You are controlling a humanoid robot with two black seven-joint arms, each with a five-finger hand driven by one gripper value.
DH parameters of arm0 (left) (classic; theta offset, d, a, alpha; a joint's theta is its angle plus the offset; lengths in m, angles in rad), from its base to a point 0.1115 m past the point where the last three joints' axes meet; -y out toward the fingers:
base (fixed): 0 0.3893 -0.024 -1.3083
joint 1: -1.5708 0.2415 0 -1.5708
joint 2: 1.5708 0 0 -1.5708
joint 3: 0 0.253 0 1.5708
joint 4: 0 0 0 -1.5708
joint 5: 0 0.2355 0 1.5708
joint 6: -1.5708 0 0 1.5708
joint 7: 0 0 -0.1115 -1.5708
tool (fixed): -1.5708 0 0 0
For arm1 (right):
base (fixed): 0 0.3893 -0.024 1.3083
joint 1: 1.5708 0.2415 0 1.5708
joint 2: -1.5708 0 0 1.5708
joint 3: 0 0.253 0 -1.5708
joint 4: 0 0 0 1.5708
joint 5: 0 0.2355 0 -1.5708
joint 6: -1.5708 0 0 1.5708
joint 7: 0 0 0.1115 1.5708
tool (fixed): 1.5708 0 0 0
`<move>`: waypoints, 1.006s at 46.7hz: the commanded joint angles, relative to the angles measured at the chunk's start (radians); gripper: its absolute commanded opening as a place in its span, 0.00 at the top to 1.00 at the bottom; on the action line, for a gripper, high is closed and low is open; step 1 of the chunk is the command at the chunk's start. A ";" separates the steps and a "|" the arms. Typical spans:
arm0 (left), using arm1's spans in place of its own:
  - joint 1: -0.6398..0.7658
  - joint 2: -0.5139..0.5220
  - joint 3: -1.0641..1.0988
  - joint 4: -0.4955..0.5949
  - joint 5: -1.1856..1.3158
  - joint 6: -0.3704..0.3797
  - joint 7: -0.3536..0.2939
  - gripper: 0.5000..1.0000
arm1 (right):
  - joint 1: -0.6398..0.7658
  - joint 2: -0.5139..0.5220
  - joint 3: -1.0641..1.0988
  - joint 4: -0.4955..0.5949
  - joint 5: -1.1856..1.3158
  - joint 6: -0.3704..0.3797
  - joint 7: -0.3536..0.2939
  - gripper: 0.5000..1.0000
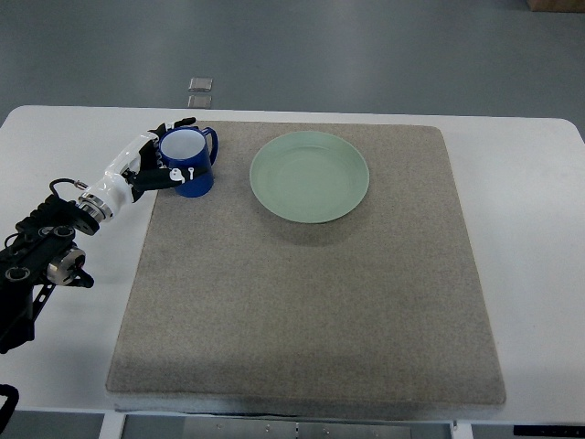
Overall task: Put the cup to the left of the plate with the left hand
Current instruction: 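Lower the blue mug onto the mat beside the plate, then open the left hand and withdraw it from the mug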
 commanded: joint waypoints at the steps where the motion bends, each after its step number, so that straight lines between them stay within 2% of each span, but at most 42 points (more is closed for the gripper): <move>1: -0.001 0.016 -0.006 -0.009 0.000 0.000 0.000 0.23 | -0.001 0.000 0.000 0.000 0.000 0.000 0.000 0.14; 5: -0.001 0.031 -0.010 -0.010 -0.013 -0.002 0.000 0.22 | 0.001 0.000 0.000 0.000 0.000 0.000 0.000 0.14; 6: -0.001 0.033 -0.010 -0.010 -0.019 -0.005 0.000 0.18 | -0.001 0.000 0.000 0.000 0.000 0.000 0.000 0.14; 8: -0.001 0.034 -0.011 -0.010 -0.037 -0.008 0.002 0.02 | -0.001 0.000 0.000 0.000 0.000 0.000 0.000 0.14; 9: -0.001 0.034 -0.011 -0.012 -0.048 -0.011 0.002 0.01 | -0.001 0.000 0.000 0.000 0.000 0.000 0.000 0.14; 31: -0.006 0.102 -0.017 -0.139 -0.106 -0.023 0.018 0.00 | -0.001 0.000 0.000 0.000 0.000 0.000 0.000 0.14; 39: -0.018 0.145 -0.016 -0.160 -0.233 -0.040 0.055 0.00 | -0.001 0.000 0.000 0.000 0.000 0.000 0.000 0.14; 47: -0.036 0.189 -0.016 -0.173 -0.312 -0.035 0.055 0.00 | -0.001 0.000 0.000 0.000 0.000 0.000 0.000 0.14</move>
